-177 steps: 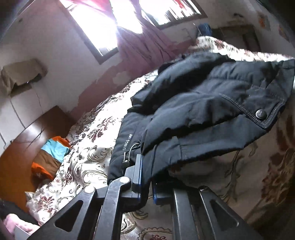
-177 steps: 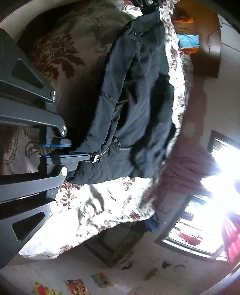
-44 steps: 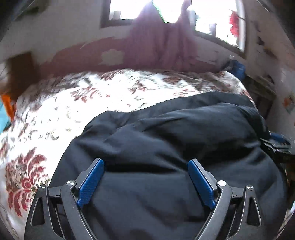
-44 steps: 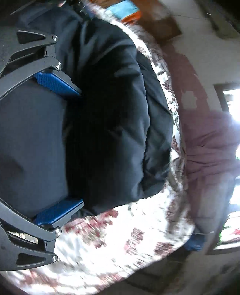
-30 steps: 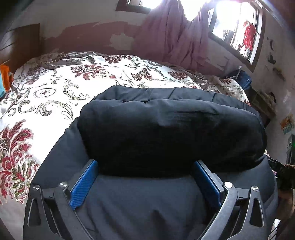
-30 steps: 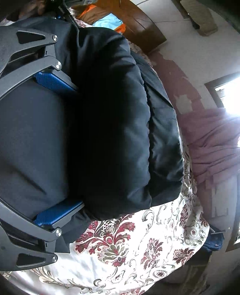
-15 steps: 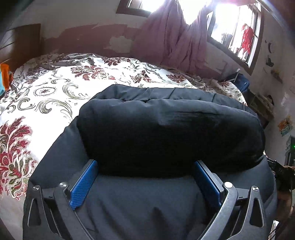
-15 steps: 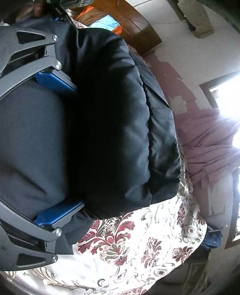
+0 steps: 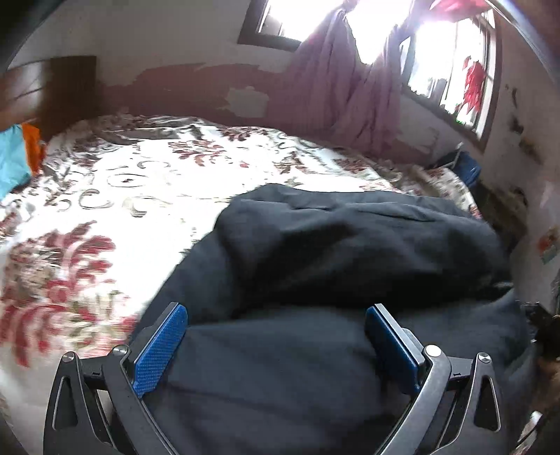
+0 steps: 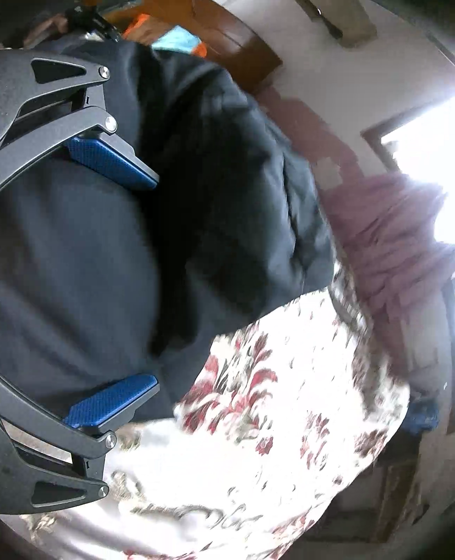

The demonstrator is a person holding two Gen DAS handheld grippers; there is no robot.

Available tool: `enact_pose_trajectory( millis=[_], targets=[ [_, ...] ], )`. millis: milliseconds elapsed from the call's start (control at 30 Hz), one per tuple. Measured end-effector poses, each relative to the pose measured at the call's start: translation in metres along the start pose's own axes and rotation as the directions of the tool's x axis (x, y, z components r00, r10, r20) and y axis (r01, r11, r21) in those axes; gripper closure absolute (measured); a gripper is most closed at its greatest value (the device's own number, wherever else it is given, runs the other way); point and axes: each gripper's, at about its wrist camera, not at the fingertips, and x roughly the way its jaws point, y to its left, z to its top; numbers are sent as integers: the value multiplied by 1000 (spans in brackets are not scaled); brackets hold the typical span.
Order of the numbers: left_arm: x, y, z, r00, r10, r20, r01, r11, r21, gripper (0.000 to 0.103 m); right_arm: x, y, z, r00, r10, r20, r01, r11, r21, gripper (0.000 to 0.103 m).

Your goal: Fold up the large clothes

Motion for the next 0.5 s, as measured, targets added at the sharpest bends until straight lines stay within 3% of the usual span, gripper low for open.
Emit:
enact_pose_trajectory(
  millis=[133,300,400,500],
  targets=[
    [-5,40,0,997,59,-43,-61,996,-59,0,-6,-19,2,1000,8,18,-9,997,83,1],
    [-14,88,-4,996,28,-84,-43,982,-184,0,-5,-28,4,999,24,-23,-22,995,97,1],
    [-16,96,-5,994,-8,-111,-10,987,-158,0,6,-34,4,990,71,-118,-65,996,54,1],
    [-9,89,-6,982,-25,-187,20,999,-29,0,15,-46,4,975,128,-183,-119,991,60,1]
  ],
)
